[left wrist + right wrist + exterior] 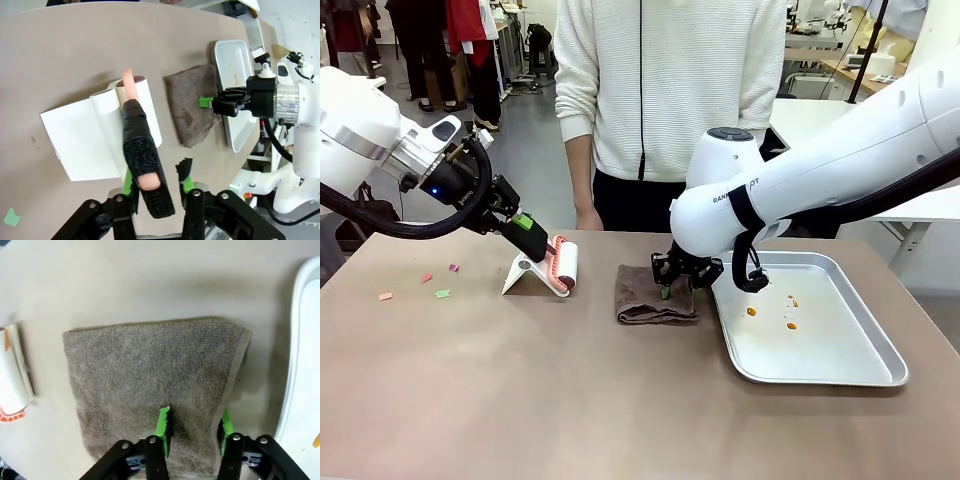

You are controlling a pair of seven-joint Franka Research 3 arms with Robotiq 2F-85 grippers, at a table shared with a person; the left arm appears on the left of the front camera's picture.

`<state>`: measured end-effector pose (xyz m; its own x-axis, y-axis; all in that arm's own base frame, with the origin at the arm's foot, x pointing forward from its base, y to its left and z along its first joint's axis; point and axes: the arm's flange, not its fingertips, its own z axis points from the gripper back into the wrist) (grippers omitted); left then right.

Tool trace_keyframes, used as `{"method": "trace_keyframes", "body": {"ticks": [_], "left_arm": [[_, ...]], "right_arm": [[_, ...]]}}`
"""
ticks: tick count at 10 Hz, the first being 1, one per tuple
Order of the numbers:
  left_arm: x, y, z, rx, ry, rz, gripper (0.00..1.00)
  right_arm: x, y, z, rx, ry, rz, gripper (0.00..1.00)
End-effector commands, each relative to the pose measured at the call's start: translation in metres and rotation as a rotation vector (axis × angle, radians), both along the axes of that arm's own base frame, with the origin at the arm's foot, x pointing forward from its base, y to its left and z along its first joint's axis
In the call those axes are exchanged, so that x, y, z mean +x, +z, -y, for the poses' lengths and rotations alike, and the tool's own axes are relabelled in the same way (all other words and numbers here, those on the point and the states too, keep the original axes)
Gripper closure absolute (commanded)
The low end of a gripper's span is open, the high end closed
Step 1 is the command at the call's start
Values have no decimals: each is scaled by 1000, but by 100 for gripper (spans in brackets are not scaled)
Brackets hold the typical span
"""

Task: Clean the surface of the table.
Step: Hold the Lint Roller with your left hand and the towel with your right hand.

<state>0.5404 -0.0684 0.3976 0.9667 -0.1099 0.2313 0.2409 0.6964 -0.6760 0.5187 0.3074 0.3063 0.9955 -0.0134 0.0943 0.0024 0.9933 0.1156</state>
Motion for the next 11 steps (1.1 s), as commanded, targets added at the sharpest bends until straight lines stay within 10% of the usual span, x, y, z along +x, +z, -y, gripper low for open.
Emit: {"method": "trace_keyframes", "body": {"ticks": [1, 11], "left_arm": [[3, 2, -3, 31, 14, -7, 100], [-14, 20, -14, -112, -55, 57, 100]], "right_arm": [[3, -1, -8, -18, -12, 5, 95], [-1, 17, 14, 94, -17, 32, 100]]}}
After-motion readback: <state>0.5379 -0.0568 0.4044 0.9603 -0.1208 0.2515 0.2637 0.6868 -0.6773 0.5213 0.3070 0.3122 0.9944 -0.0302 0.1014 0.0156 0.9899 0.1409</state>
